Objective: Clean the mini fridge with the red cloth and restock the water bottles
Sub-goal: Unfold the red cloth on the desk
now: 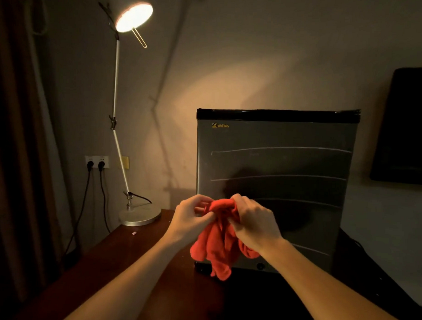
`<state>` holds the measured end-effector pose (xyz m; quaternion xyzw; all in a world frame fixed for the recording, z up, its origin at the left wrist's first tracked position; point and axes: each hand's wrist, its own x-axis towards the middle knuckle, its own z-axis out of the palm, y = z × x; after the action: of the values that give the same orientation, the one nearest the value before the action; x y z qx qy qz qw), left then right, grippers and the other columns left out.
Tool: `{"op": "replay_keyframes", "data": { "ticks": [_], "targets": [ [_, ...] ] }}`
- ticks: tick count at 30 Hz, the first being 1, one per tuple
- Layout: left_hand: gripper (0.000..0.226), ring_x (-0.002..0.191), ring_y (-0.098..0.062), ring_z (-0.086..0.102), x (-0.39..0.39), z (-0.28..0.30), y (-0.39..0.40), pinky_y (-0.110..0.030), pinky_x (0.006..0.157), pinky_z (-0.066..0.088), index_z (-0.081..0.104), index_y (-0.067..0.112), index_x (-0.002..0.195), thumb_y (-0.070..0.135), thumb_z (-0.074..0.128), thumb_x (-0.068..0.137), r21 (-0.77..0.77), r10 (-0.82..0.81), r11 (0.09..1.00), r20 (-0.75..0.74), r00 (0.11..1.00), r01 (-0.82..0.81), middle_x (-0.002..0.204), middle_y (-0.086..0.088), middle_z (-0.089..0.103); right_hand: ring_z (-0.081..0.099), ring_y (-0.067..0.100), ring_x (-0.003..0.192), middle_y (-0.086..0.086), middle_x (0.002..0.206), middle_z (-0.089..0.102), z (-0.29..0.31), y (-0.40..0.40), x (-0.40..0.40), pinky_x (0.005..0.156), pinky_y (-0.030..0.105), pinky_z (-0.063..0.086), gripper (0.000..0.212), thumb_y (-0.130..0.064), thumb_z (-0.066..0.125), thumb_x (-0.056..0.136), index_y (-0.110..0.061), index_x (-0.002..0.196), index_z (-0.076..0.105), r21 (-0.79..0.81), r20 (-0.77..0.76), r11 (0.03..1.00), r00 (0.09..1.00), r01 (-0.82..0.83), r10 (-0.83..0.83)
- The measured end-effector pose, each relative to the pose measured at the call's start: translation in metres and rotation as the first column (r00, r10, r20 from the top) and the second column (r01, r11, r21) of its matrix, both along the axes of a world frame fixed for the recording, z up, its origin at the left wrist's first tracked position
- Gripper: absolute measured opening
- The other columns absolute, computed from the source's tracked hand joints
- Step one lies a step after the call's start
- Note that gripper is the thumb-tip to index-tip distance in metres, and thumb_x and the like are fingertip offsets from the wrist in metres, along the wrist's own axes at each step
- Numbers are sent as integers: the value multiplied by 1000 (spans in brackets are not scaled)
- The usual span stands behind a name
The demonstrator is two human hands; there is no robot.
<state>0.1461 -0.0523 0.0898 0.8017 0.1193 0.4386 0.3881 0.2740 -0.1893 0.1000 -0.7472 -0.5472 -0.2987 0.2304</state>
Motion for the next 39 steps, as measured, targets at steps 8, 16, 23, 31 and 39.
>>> {"op": "replay_keyframes", "data": {
  "ticks": [8, 16, 23, 31, 39],
  "targets": [
    [25, 78, -5, 69, 0, -8, 9, -22, 69, 53, 69, 18, 93, 38, 74, 79, -5, 37, 999, -30, 999, -37, 82, 6, 72, 60, 26, 102, 0, 114, 54, 9, -15, 11, 68, 38, 53, 69, -22, 65, 76, -35, 135, 32, 14, 10, 1000, 1000, -24, 24],
    [45, 98, -2, 64, -1, -27, 7, -23, 87, 51, 62, 32, 116, 45, 73, 74, 55, -112, 991, -124, 986, 120, 102, 12, 70, 62, 30, 98, -3, 108, 56, -12, 4, -13, 76, 43, 52, 51, -34, 49, 77, -36, 127, 41, -77, -196, 976, 963, -205, 187],
    [25, 87, 1, 64, -60, -54, 52, -26, 80, 50, 70, 31, 98, 42, 69, 76, 173, 96, 983, -209, 973, -60, 91, 13, 70, 51, 16, 106, -1, 112, 56, -35, 64, -43, 95, 35, 44, 48, -29, 57, 77, -25, 124, 48, -172, -330, 871, 860, -461, 390],
    [26, 104, -22, 59, -115, -75, 101, -35, 91, 48, 68, 32, 100, 24, 68, 76, 186, 506, 862, -388, 770, -472, 105, 3, 56, 44, 27, 130, 8, 128, 57, -37, 99, -53, 116, 39, 27, 46, -30, 58, 81, -14, 124, 57, -456, 191, 884, 959, -103, 210],
    [24, 107, -11, 56, -81, -104, 83, -32, 92, 47, 65, 30, 105, 44, 61, 86, 316, 367, 923, -541, 757, -222, 115, 11, 52, 50, 33, 128, 16, 111, 68, -39, 121, -45, 118, 57, 5, 28, -25, 65, 79, -11, 102, 74, -590, 543, 754, 833, 290, 104]
  ]
}}
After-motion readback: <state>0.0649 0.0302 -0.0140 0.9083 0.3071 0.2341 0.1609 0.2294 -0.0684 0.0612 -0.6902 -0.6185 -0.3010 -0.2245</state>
